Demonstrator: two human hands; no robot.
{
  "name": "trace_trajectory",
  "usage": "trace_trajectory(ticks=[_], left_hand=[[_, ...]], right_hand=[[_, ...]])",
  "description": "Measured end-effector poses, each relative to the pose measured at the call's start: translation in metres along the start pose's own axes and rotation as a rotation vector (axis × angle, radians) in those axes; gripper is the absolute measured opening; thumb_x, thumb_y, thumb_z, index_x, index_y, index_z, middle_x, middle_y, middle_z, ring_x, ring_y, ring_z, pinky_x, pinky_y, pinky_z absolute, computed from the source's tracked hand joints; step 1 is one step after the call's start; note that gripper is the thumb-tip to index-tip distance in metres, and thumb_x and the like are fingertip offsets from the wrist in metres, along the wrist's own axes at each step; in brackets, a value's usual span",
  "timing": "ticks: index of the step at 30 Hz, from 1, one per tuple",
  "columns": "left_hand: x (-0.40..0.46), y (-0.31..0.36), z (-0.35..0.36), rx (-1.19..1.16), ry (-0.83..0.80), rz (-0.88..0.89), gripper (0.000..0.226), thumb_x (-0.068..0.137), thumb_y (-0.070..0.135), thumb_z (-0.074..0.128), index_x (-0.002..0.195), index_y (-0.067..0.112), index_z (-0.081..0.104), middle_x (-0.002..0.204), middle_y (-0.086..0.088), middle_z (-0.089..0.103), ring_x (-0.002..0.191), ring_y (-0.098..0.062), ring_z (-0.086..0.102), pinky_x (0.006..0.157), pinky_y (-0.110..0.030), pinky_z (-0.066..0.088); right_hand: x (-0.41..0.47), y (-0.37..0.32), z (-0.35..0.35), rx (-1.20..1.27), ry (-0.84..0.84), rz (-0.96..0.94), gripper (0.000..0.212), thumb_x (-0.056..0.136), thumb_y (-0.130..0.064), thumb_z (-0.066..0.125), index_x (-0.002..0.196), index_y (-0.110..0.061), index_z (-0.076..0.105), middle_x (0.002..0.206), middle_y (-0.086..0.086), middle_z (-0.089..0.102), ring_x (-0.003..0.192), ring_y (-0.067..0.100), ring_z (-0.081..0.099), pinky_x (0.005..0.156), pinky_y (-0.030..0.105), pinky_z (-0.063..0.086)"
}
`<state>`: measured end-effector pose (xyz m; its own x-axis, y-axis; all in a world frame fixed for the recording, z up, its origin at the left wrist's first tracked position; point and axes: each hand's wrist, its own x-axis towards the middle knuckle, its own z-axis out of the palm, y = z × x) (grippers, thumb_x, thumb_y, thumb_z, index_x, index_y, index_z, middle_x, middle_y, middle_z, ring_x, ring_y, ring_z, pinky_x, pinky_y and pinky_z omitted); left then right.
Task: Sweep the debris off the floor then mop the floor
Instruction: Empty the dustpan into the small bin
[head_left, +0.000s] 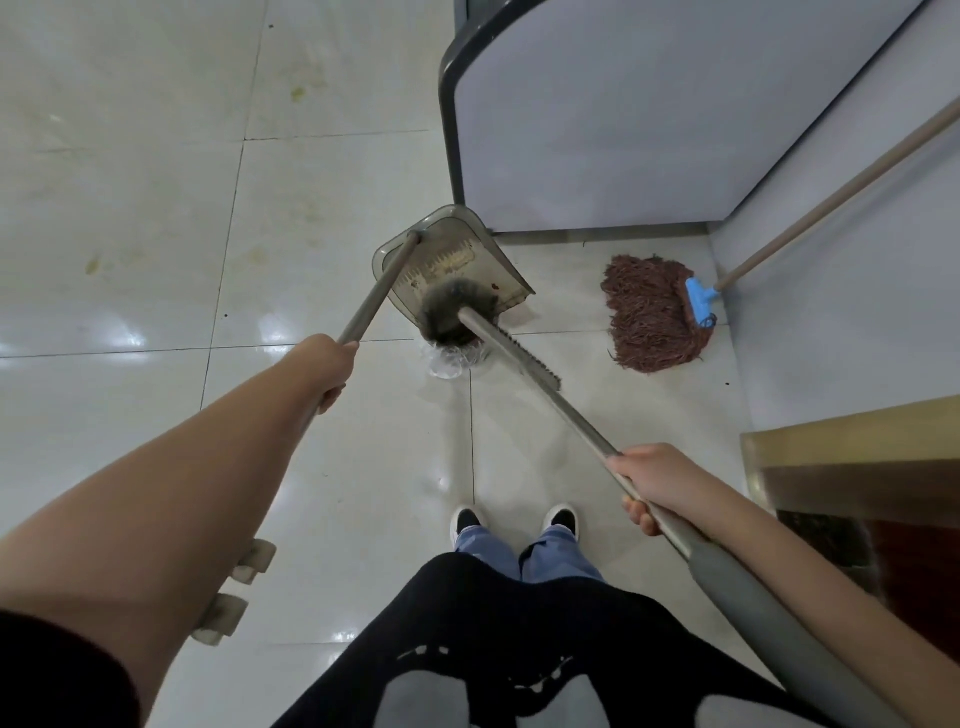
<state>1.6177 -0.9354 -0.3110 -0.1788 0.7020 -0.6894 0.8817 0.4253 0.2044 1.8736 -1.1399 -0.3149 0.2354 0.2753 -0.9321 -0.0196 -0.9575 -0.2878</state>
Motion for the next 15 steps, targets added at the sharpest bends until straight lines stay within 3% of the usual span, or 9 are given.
trace_trajectory(ticks=[3,6,10,15], left_hand=[[-0.009,-0.009,-0.012,0.005,0.011,0.025,0.046,0.098,0.033,0.035,0.065,0.002,0.043,0.024,-0.006,0.037,0.040,-0.023,0.038,0.049,-0.029,0.032],[-0.016,-0.019,-0.023,-0.069,0.014,0.027,0.043,0.098,0.036,0.037,0.073,0.002,0.046,0.042,-0.010,0.041,0.041,-0.022,0.037,0.047,-0.026,0.029],[-0.028,-0.034,-0.031,-0.259,-0.016,0.033,0.042,0.097,0.038,0.042,0.075,0.003,0.047,0.055,-0.008,0.038,0.042,-0.018,0.033,0.041,-0.018,0.029],[-0.039,-0.037,-0.028,-0.426,-0.116,0.037,0.041,0.097,0.040,0.042,0.081,0.003,0.050,0.058,-0.006,0.037,0.025,-0.009,0.030,0.032,-0.009,0.027]], right_hand=[[-0.026,0.004,-0.025,0.171,-0.035,0.028,0.016,0.098,-0.021,0.046,0.088,-0.010,0.050,0.044,0.007,0.041,0.021,0.008,0.031,0.030,0.008,0.028],[-0.053,0.009,-0.049,0.277,-0.023,0.029,0.023,0.098,-0.024,0.047,0.081,-0.008,0.049,0.032,0.004,0.041,0.020,0.005,0.030,0.028,0.005,0.027],[-0.079,0.015,-0.074,0.364,-0.034,0.077,0.035,0.097,-0.031,0.049,0.072,-0.006,0.043,0.035,0.002,0.038,0.019,0.004,0.028,0.025,0.005,0.025],[-0.100,0.015,-0.092,0.459,-0.046,0.107,0.039,0.096,-0.034,0.048,0.068,-0.009,0.039,0.034,0.001,0.034,0.017,0.005,0.027,0.022,0.005,0.024]])
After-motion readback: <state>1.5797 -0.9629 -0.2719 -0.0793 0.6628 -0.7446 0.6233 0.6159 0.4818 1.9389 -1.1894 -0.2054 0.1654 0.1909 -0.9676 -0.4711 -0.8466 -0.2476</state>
